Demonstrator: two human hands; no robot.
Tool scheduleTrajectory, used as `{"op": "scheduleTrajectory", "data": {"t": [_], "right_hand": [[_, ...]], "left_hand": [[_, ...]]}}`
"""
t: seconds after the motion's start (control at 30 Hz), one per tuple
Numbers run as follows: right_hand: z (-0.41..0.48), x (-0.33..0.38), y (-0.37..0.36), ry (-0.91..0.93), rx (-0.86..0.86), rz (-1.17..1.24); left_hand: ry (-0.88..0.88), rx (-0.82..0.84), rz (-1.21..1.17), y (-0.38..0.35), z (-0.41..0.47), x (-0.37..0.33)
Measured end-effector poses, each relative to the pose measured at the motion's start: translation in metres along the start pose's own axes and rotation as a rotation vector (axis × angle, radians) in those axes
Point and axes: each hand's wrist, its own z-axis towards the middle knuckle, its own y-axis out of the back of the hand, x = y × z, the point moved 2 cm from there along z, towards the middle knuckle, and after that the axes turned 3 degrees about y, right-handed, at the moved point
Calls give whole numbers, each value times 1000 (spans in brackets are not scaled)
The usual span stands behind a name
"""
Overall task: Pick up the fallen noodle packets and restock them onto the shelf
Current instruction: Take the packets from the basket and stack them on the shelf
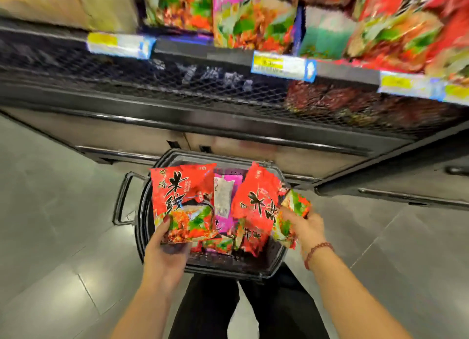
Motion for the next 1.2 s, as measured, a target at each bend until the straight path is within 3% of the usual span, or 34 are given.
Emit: {"op": "scheduleTrajectory", "data": {"t": [0.23,0.3,0.5,0.83,1.03,1.2], "right_hand": [[-90,57,31,-13,60,603],[-105,75,40,-11,101,775],[-113,141,68,117,134,1030],[-60,270,83,86,206,982],[-22,300,64,76,86,834],[1,311,53,67,13,851]], "left_hand": [[-25,186,-48,-58,-84,-7],[-11,304,-57,-75,-102,-1],[9,383,14,-136,-142,21],[-14,423,-53,-213,-160,43],[-37,425,-99,-253,-149,42],[-78,379,-59,-280,-152,39]]}}
